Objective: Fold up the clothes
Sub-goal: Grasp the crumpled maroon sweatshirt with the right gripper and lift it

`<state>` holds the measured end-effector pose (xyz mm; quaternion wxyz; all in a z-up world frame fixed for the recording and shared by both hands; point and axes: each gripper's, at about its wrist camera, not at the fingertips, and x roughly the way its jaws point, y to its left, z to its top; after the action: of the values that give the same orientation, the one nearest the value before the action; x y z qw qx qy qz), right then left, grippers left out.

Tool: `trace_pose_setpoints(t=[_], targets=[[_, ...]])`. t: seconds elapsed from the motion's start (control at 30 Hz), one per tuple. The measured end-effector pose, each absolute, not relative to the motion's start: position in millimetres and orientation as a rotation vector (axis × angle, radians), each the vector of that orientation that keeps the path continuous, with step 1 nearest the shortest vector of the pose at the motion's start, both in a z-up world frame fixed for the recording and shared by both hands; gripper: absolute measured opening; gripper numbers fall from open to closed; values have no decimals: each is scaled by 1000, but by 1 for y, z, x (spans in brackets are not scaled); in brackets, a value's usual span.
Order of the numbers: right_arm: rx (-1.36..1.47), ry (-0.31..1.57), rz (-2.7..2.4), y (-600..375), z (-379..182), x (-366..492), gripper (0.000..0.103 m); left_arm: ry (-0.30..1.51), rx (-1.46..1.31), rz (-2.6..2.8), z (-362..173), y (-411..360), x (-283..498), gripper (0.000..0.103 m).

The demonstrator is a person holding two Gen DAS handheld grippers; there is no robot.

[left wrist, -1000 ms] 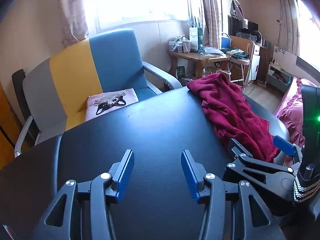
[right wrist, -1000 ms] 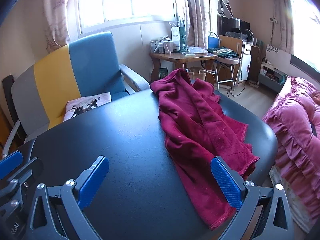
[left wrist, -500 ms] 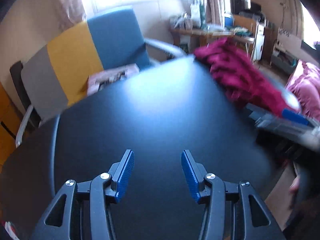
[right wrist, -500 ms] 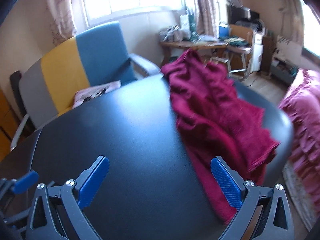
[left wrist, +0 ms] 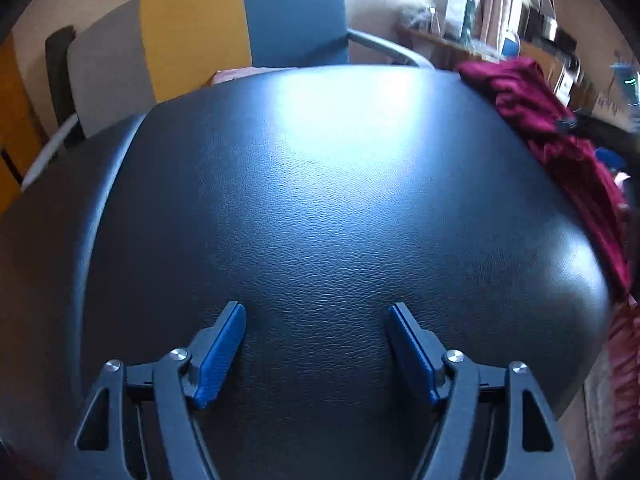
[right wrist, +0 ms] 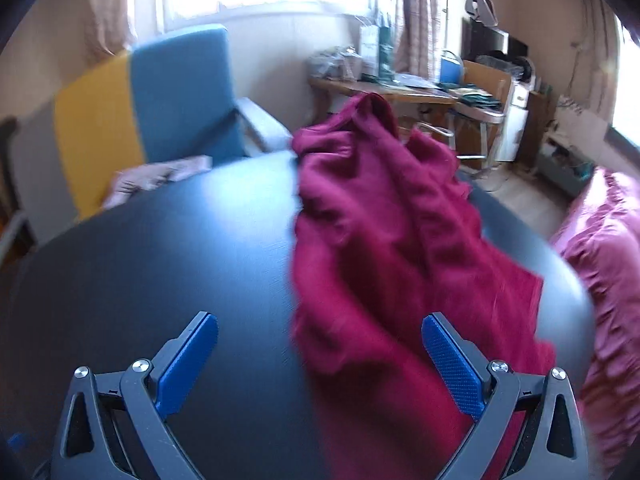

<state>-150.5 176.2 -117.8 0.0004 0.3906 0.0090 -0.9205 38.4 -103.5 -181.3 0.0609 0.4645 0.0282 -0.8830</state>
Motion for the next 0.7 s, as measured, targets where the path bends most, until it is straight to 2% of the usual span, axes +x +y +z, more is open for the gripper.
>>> trace_pose_setpoints(t=[0.07, 0.17, 0.27, 0.4, 0.7], targets=[[1319, 1, -2906, 183, -129, -171, 103, 54, 1386, -2694, -181, -104, 49, 76], [1487, -135, -2784, 186, -161, -187, 103, 79, 1374, -2712, -180, -108, 56, 77], [1397, 91, -2795, 157, -166, -167, 103, 92, 1376, -2718, -176, -115, 53, 77], [1311, 235, -2662, 121, -165, -138, 103, 89, 1402, -2723, -172, -118, 56, 77], [1164, 190, -2419, 77, -157, -59, 103, 95, 1394, -2665, -164, -149, 98, 77]])
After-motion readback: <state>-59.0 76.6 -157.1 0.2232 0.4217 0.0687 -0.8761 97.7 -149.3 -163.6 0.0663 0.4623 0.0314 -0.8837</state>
